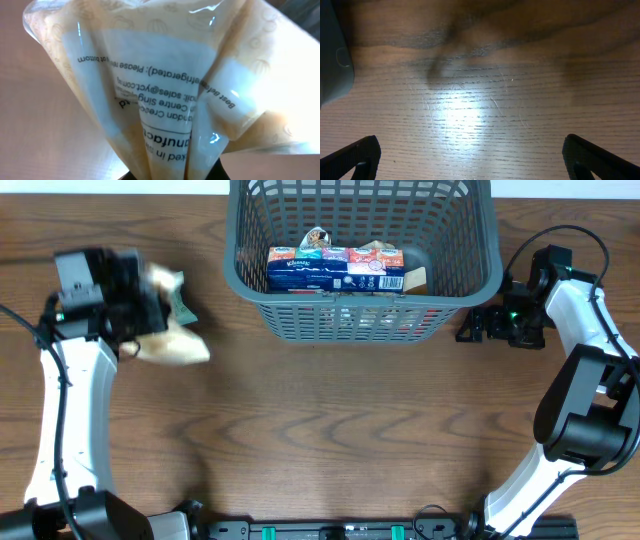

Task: Pack container
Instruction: 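Carry the snack bag over the basket with the left gripper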

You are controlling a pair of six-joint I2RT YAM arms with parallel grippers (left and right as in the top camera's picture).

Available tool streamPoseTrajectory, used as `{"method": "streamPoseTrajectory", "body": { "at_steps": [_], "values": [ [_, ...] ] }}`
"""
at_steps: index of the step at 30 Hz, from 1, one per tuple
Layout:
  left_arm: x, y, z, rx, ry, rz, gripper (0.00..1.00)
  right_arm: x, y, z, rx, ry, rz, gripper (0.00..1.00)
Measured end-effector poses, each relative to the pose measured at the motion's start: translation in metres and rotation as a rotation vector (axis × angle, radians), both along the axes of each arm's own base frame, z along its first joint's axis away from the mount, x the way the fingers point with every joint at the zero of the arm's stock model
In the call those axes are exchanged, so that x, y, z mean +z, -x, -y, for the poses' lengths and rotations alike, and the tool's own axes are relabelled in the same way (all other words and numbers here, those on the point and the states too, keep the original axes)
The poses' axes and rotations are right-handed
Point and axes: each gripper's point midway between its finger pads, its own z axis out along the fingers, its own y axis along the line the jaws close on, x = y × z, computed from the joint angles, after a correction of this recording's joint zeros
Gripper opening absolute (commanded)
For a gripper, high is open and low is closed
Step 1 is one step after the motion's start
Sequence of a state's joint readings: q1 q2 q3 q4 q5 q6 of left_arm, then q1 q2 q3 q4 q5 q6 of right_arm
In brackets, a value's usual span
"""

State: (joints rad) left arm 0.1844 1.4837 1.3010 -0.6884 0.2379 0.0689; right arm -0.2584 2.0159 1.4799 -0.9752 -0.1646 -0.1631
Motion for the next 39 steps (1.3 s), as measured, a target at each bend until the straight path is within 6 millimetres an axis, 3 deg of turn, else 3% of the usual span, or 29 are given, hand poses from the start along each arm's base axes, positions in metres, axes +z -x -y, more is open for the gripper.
{"method": "streamPoseTrajectory", "body": {
  "at_steps": [5,10,13,17,20,23,31,39],
  "values": [
    [0.084,-0.032,0.033,-0.077,0.0,0.205,0.06,0.0,0.0,0.0,0.0,0.0,0.0,0.99],
    [0.157,-0.041,0.069,-0.169,-0.009,0.374,0.06,0.0,0.0,0.0,0.0,0.0,0.001,0.99],
    [0.186,-0.04,0.091,-0.233,-0.021,0.444,0.06,0.0,-0.001,0.0,0.0,0.002,0.006,0.99],
    [0.205,-0.032,0.117,-0.312,-0.047,0.479,0.05,0.0,-0.003,0.001,0.0,0.003,0.011,0.99],
    [0.211,-0.03,0.131,-0.354,-0.058,0.495,0.06,0.0,-0.003,0.001,0.0,0.002,0.012,0.99],
    [0.206,-0.035,0.145,-0.397,-0.069,0.486,0.06,0.0,-0.003,0.0,0.001,-0.003,0.013,0.99],
    [0.151,-0.059,0.195,-0.596,-0.155,0.373,0.05,0.0,-0.002,-0.002,0.004,-0.013,0.011,0.99],
    [0.115,-0.067,0.242,-0.827,-0.267,0.331,0.06,0.001,-0.002,-0.003,0.004,-0.017,0.008,0.99]
  ]
}}
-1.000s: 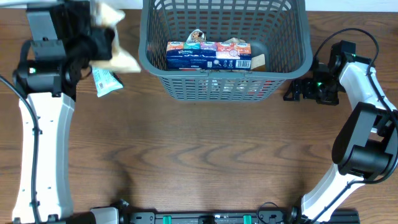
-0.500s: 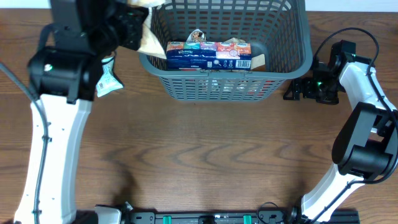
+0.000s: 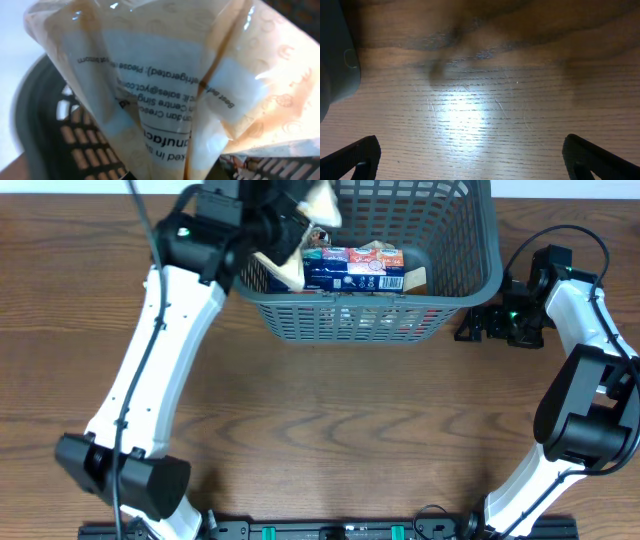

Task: Pack container
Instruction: 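Carry the snack bag over the basket with the left gripper, then release the snack bag into the basket and withdraw the left gripper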

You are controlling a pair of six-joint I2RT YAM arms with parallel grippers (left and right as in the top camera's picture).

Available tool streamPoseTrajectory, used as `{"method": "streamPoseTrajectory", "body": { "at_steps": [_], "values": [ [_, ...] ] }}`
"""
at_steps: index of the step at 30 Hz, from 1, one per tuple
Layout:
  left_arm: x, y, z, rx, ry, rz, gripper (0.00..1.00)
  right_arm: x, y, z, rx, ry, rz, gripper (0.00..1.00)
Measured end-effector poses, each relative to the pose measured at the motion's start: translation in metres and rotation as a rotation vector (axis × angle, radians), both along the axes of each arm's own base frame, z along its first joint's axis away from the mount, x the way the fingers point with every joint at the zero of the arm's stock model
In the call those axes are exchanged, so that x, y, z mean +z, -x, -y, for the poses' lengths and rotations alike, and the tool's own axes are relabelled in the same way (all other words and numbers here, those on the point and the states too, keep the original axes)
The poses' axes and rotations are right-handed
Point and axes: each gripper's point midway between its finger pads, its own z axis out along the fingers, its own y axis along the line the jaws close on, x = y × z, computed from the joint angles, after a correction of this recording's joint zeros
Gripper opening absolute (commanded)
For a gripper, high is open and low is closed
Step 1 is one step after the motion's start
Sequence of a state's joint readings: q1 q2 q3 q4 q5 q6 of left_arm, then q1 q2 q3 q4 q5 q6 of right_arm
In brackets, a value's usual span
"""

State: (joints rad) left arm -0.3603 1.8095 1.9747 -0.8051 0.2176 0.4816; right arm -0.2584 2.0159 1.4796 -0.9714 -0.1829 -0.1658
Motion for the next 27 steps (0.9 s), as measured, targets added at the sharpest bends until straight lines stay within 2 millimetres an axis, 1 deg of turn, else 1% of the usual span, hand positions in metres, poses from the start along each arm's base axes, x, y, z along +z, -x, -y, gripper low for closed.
{"method": "streamPoseTrajectory", "body": {
  "at_steps": [2,5,7,12,15,16,17,19,21,24,27],
  "values": [
    [-0.013,0.003,0.007,-0.057,-0.053,-0.014,0.06,0.0,0.0,0.0,0.0,0.0,0.0,0.99],
    [-0.041,0.008,0.018,-0.157,-0.146,-0.051,0.06,0.0,0.0,0.0,0.0,0.0,0.0,0.99],
    [-0.063,0.007,0.023,-0.213,-0.198,-0.077,0.06,0.0,0.0,0.0,0.0,0.0,0.0,0.99],
    [-0.114,-0.003,0.023,-0.256,-0.284,-0.153,0.06,0.0,0.0,0.0,0.0,0.0,0.001,0.99],
    [-0.137,-0.005,0.02,-0.276,-0.332,-0.193,0.06,0.0,0.0,0.0,0.0,0.0,0.001,0.99],
    [-0.142,-0.005,0.019,-0.281,-0.341,-0.199,0.1,0.0,0.0,0.0,0.0,0.0,0.001,0.99],
    [-0.144,-0.005,0.019,-0.287,-0.35,-0.199,0.3,0.0,0.0,0.0,0.0,0.0,0.0,0.99],
    [-0.143,-0.006,0.018,-0.295,-0.357,-0.193,0.48,0.0,0.0,0.0,0.0,0.0,0.0,0.99],
    [-0.138,-0.006,0.019,-0.298,-0.358,-0.179,0.54,0.0,0.0,0.0,0.0,0.0,0.0,0.99],
    [-0.137,-0.008,0.017,-0.293,-0.367,-0.171,0.66,0.0,0.0,0.0,0.0,-0.001,-0.001,0.99],
    [-0.137,-0.009,0.016,-0.294,-0.378,-0.166,0.69,0.0,0.002,0.0,0.0,-0.002,-0.007,0.99]
  ]
}}
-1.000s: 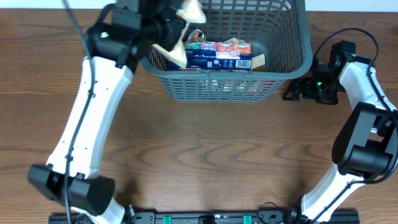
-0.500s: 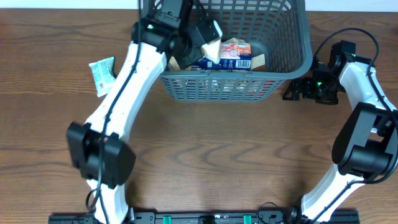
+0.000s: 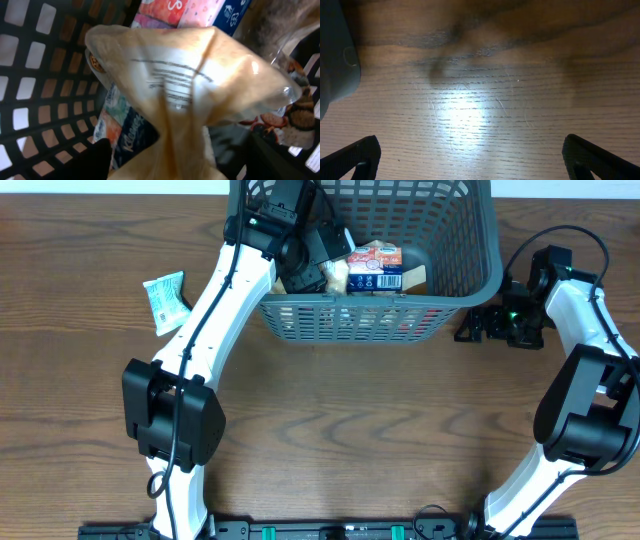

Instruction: Pack container

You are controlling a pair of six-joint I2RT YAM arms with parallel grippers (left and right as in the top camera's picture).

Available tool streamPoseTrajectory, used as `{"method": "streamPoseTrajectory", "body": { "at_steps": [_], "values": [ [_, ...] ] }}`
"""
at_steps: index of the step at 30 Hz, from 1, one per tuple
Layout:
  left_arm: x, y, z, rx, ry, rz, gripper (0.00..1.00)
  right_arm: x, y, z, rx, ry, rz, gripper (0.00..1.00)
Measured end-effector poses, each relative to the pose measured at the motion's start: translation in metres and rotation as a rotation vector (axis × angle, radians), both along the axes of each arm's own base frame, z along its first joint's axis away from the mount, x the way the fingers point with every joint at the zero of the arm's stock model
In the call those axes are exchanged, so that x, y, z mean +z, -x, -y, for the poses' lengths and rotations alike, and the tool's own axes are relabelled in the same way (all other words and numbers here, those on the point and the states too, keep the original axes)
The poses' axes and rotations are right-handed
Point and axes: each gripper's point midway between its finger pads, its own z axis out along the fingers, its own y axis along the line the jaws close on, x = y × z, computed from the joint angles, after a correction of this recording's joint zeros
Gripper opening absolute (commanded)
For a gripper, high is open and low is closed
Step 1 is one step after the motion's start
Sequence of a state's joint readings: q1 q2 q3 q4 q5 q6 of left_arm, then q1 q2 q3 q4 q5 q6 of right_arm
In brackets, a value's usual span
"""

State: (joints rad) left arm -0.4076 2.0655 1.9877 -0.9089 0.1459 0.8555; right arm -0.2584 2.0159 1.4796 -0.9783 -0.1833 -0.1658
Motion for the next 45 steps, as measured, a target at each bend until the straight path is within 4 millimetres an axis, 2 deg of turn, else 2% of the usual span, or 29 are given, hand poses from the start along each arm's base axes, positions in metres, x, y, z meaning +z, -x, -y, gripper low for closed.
{"method": "streamPoseTrajectory", "body": {
  "at_steps": [4,7,10,12,17,20,23,26,28,29,32,36,41,45],
  "values": [
    [0.004,-0.007,-0.001,0.006,-0.01,0.037,0.74,0.0,0.0,0.0,0.0,-0.001,-0.001,0.99],
    [0.018,-0.017,-0.002,0.02,-0.007,0.103,0.77,0.0,0.0,-0.001,0.0,-0.008,0.001,0.99],
    [0.044,-0.027,-0.004,0.038,0.007,0.198,0.82,0.0,-0.001,-0.002,0.001,-0.012,0.003,0.99],
    [0.065,-0.029,-0.006,0.05,0.018,0.258,0.99,0.001,-0.001,-0.003,0.001,-0.016,0.004,0.99],
    [0.119,-0.029,-0.02,0.106,0.021,0.405,0.98,0.001,-0.001,-0.003,0.001,-0.02,0.007,0.99],
    [0.145,-0.027,-0.039,0.178,0.005,0.467,0.99,0.001,-0.002,-0.003,0.001,-0.02,0.012,0.99],
    [0.17,-0.025,-0.07,0.301,0.025,0.511,0.99,0.001,-0.003,-0.003,0.001,-0.02,0.014,0.99],
    [0.195,-0.022,-0.114,0.462,0.071,0.544,0.99,0.001,-0.003,-0.003,0.001,-0.021,0.014,0.99],
    [0.204,-0.016,-0.14,0.554,0.093,0.545,0.99,0.001,-0.003,-0.003,0.001,-0.021,0.014,0.99],
    [0.21,-0.01,-0.159,0.626,0.114,0.539,0.99,0.001,-0.003,-0.003,0.001,-0.021,0.014,0.99],
    [0.211,0.007,-0.199,0.798,0.16,0.495,0.99,0.001,-0.003,-0.004,0.002,-0.022,0.014,0.99],
    [0.191,0.03,-0.244,1.088,0.238,0.377,0.99,0.001,-0.003,-0.004,0.002,-0.023,0.014,0.99],
    [0.16,0.035,-0.276,1.402,0.37,0.28,0.99,0.001,-0.003,-0.004,0.001,-0.023,0.015,0.99],
    [0.134,0.018,-0.284,1.52,0.429,0.231,0.99,0.001,-0.003,-0.004,0.002,-0.023,0.015,0.99]
  ]
}}
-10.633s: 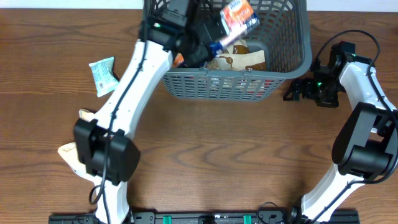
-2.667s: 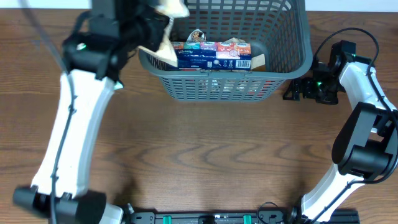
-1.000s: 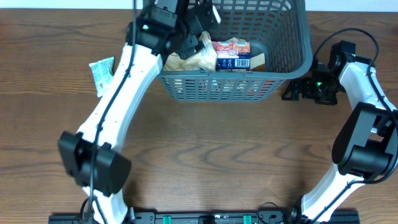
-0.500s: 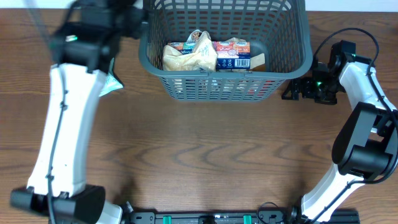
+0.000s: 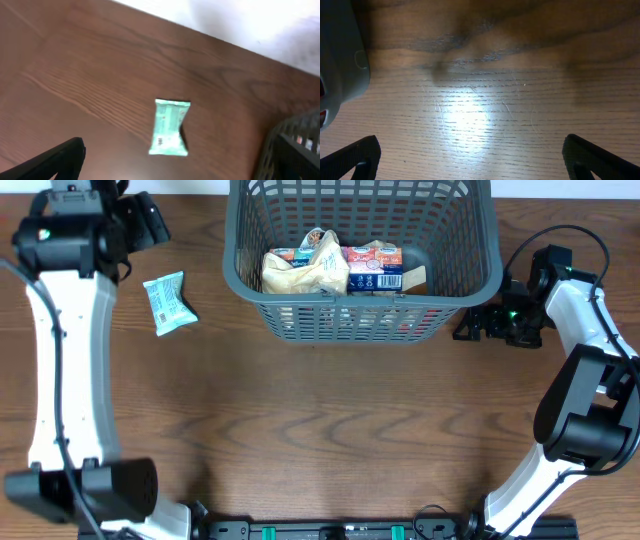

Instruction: Pack container

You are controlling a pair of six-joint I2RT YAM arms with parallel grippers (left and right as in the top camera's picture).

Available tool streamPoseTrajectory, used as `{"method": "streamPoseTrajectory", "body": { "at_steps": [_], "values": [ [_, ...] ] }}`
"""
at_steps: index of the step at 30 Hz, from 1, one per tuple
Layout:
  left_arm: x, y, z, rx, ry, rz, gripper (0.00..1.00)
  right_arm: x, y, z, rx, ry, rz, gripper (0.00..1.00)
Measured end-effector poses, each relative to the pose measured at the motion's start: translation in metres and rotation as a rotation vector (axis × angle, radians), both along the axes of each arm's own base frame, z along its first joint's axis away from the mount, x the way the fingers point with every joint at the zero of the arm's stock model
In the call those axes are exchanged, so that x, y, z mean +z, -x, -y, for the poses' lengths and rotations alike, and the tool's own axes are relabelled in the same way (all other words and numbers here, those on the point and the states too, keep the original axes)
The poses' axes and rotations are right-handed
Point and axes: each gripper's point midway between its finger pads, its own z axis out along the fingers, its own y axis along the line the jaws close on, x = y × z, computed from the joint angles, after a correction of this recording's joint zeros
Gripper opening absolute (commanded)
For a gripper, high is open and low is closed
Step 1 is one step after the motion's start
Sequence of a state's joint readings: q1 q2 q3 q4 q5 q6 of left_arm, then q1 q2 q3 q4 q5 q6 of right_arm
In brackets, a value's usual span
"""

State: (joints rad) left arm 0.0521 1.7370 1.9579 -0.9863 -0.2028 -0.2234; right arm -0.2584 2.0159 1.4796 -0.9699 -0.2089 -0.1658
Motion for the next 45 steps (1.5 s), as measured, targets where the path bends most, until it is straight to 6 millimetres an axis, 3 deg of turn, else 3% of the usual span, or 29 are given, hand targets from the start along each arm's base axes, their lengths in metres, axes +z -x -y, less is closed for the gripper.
{"method": "streamPoseTrajectory", "body": {
  "at_steps": [7,18,21,45],
  "values": [
    [-0.054,-0.024,-0.006,0.085,0.167,-0.064,0.99,0.0,0.0,0.0,0.0,0.0,0.0,0.99],
    [-0.168,-0.01,-0.011,0.155,0.248,-0.404,0.99,0.0,0.0,0.0,0.004,0.0,0.001,0.99],
    [-0.19,-0.01,-0.011,0.149,0.247,-0.46,0.99,0.0,0.0,0.0,0.005,0.001,0.001,0.99],
    [-0.27,-0.013,-0.01,0.042,0.211,-0.631,0.99,0.0,0.002,-0.001,0.008,-0.002,-0.008,0.99]
  ]
}}
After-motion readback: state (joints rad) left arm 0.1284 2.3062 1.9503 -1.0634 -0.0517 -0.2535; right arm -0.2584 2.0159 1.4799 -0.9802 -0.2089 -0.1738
